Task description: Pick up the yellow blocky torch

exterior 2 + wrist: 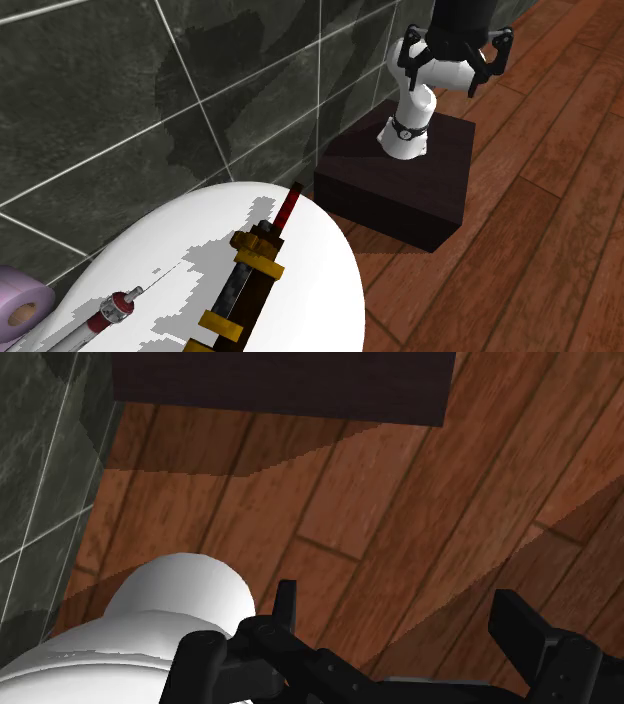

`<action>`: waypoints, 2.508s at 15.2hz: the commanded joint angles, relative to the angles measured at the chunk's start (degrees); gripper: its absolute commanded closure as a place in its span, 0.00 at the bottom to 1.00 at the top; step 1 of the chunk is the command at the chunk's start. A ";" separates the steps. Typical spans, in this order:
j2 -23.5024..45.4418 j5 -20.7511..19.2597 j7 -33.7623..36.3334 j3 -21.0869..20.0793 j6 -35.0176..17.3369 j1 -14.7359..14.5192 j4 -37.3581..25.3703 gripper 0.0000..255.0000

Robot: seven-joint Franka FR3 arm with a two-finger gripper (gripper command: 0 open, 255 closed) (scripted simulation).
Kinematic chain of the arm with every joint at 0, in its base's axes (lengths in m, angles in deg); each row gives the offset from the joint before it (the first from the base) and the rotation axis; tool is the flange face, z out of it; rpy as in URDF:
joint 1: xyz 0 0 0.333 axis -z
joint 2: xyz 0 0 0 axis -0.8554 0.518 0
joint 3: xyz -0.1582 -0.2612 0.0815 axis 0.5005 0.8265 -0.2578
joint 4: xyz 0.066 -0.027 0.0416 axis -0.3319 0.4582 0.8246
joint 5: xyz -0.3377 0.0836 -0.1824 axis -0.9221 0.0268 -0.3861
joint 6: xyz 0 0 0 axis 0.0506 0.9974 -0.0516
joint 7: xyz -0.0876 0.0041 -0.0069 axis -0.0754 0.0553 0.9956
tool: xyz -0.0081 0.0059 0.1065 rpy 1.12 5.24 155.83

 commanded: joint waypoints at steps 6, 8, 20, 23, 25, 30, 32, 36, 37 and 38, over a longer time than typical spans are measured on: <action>9.16 -4.49 -1.50 -0.21 -5.87 1.02 -3.45 0.00; 12.93 -6.28 -1.87 -0.30 -7.94 1.48 -5.27 0.00; 36.35 -17.40 -2.04 -0.42 -15.93 3.89 -21.84 0.00; 42.46 -20.19 -1.90 -0.21 -16.57 4.25 -27.65 0.00; 46.63 -22.00 -1.87 0.01 -16.67 4.41 -31.97 0.00; 55.77 -25.51 -2.16 0.72 -16.00 4.57 -42.42 0.00; 55.76 -25.62 -1.70 0.75 -17.45 4.60 -40.89 0.00; 55.88 -25.87 -0.80 0.80 -20.29 4.67 -38.05 0.00; 55.99 -25.98 -0.44 0.82 -21.39 4.70 -37.01 0.00; 55.99 -25.98 -0.44 0.82 -21.39 4.70 -37.01 0.00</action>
